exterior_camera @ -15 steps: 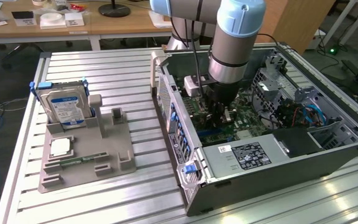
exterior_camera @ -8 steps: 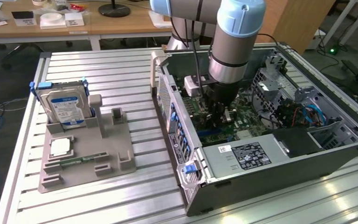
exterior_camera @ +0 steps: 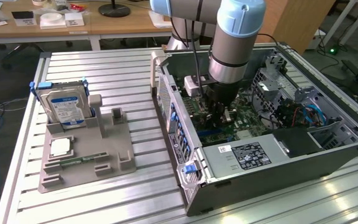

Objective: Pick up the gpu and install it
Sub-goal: 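Insert the gpu into the slot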

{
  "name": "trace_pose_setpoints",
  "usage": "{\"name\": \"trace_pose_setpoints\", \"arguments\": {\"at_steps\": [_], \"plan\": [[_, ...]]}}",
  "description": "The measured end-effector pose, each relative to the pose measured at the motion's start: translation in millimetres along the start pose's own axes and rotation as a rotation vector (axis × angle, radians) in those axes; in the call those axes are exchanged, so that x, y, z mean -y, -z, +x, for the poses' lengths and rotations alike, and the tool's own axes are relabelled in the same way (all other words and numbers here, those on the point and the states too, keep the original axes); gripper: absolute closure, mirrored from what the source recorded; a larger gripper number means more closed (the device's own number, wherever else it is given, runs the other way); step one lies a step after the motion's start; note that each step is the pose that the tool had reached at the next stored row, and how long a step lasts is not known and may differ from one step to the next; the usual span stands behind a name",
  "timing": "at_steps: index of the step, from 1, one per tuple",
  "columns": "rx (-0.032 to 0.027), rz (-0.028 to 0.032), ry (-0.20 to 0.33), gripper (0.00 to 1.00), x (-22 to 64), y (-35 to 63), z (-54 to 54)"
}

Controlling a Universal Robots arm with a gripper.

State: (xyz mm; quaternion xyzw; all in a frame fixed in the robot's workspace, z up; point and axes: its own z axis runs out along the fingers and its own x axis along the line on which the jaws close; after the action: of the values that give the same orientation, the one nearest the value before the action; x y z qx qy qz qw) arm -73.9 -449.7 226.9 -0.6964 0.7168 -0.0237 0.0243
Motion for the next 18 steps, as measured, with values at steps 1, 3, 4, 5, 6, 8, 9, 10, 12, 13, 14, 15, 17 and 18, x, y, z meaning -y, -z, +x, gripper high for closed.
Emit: {"name": "trace_pose_setpoints", "arguments": {"at_steps": [1, 3, 4, 5, 6, 8, 9, 10, 12, 13, 14, 15, 17, 18], "plan": [[-0.0002, 0.0000, -0.002, 0.72, 0.0, 0.0, 0.0], [-0.0005, 0.0000, -0.007, 0.72, 0.0, 0.0, 0.0], [-0.0007, 0.0000, -0.009, 0.72, 0.0, 0.0, 0.0], [-0.0009, 0.0001, -0.012, 0.72, 0.0, -0.1, 0.0], [-0.0011, 0.0001, -0.015, 0.72, 0.0, -0.1, 0.0], [-0.0015, 0.0001, -0.022, 0.72, 0.0, 0.0, 0.0], [-0.0017, 0.0001, -0.025, 0.72, 0.0, 0.0, 0.0], [-0.0018, 0.0001, -0.027, 0.72, 0.0, -0.1, 0.1], [-0.0018, 0.0002, -0.030, 0.72, -0.1, -0.2, 0.4], [-0.0020, 0.0002, -0.031, 0.72, -0.1, -0.1, 0.6], [-0.0020, 0.0001, -0.031, 0.72, 0.0, -0.1, 0.8], [-0.0021, 0.0001, -0.031, 0.72, 0.0, -0.1, 1.0], [-0.0020, 0.0001, -0.031, 0.72, -0.1, -0.1, 1.1], [-0.0020, 0.0001, -0.031, 0.72, -0.2, -0.1, 1.1]]}}
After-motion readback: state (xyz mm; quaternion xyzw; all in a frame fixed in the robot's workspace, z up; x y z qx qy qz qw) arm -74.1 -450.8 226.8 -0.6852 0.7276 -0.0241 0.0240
